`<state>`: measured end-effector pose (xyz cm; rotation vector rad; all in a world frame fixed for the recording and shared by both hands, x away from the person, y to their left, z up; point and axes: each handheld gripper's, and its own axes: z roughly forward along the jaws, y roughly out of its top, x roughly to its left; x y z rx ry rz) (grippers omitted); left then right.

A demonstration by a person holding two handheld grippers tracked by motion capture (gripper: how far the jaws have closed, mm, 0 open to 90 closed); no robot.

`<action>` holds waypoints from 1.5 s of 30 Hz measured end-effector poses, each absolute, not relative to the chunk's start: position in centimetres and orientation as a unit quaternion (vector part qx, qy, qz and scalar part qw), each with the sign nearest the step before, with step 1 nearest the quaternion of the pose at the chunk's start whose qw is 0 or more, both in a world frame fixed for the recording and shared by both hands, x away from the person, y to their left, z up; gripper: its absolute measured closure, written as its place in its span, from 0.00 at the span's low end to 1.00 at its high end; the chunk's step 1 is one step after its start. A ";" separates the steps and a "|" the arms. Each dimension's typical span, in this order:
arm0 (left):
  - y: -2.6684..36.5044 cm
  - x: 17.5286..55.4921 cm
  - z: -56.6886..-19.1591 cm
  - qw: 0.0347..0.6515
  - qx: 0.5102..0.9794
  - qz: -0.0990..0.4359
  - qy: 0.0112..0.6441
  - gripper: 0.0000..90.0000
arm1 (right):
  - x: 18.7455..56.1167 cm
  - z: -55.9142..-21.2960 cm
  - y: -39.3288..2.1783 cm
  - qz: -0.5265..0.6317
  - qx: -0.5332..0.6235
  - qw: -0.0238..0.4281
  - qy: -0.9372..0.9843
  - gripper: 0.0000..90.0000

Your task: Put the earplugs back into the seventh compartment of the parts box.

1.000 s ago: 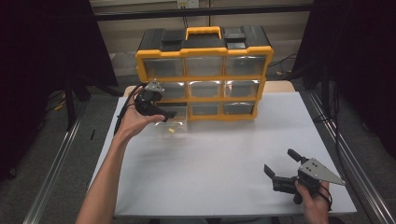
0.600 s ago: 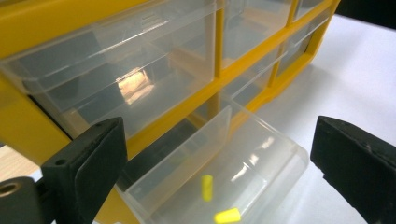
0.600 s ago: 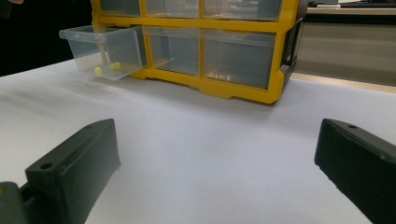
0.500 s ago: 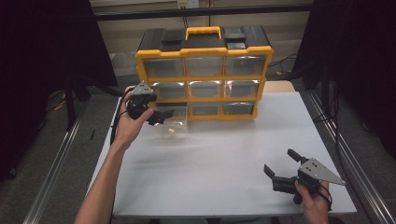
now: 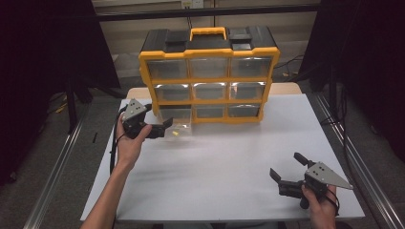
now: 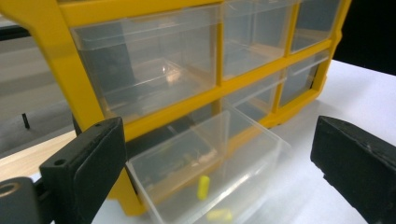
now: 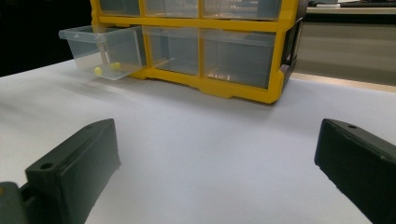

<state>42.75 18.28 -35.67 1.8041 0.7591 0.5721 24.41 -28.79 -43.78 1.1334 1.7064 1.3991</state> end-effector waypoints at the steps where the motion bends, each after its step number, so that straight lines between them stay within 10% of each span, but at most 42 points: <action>1: 18.4 42.5 -35.9 0.522 0.754 0.241 0.318 0.04 | 24.4 -43.8 -28.8 0.533 0.432 0.324 0.651 0.00; 45: 21.8 33.2 -44.2 0.547 0.689 0.238 0.411 0.04 | 24.6 -43.7 -28.7 0.533 0.442 0.329 0.642 0.00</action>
